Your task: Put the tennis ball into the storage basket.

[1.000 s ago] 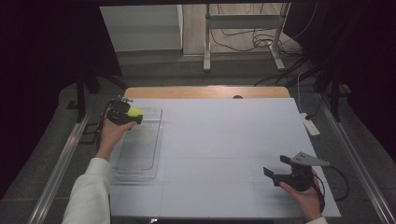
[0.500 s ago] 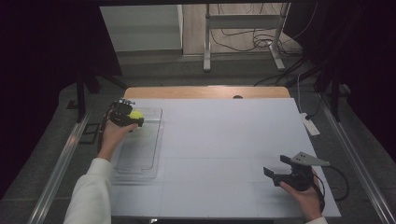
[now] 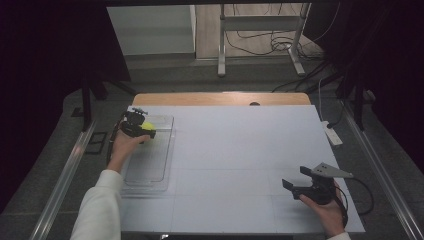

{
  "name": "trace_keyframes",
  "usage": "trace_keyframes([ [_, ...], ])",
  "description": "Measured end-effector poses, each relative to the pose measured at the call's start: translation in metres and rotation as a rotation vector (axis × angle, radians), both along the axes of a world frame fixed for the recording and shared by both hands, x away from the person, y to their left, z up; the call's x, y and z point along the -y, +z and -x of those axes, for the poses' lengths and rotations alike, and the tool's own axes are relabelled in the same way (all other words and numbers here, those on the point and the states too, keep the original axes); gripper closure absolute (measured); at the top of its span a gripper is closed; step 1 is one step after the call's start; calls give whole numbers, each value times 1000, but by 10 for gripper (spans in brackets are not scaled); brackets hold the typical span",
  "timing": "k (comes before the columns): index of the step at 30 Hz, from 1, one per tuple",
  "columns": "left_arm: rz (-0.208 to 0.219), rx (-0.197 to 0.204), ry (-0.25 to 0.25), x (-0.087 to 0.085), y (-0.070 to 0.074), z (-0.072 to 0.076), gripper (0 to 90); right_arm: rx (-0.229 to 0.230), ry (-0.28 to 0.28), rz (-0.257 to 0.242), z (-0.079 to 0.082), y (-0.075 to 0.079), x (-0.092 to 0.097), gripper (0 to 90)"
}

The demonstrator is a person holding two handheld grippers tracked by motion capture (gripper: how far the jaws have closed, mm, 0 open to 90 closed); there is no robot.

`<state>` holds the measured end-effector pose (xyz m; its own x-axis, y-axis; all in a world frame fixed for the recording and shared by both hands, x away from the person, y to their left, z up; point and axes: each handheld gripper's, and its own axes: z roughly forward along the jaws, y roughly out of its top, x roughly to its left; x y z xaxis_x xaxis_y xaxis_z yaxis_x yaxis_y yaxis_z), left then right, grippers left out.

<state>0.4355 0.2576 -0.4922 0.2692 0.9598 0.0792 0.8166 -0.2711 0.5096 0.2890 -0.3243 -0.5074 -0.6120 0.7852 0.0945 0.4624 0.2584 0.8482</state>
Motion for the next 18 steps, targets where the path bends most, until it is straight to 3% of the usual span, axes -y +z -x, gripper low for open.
trace_keyframes([
  [9, -11, -8, 0, 2, -2, -1, 253, -1, 0, 0, 0, 0, 0, 102],
  [18, 16, 56, -3, 3, 6, 3, 155, 1, 0, -1, 0, 0, 0, 102],
])
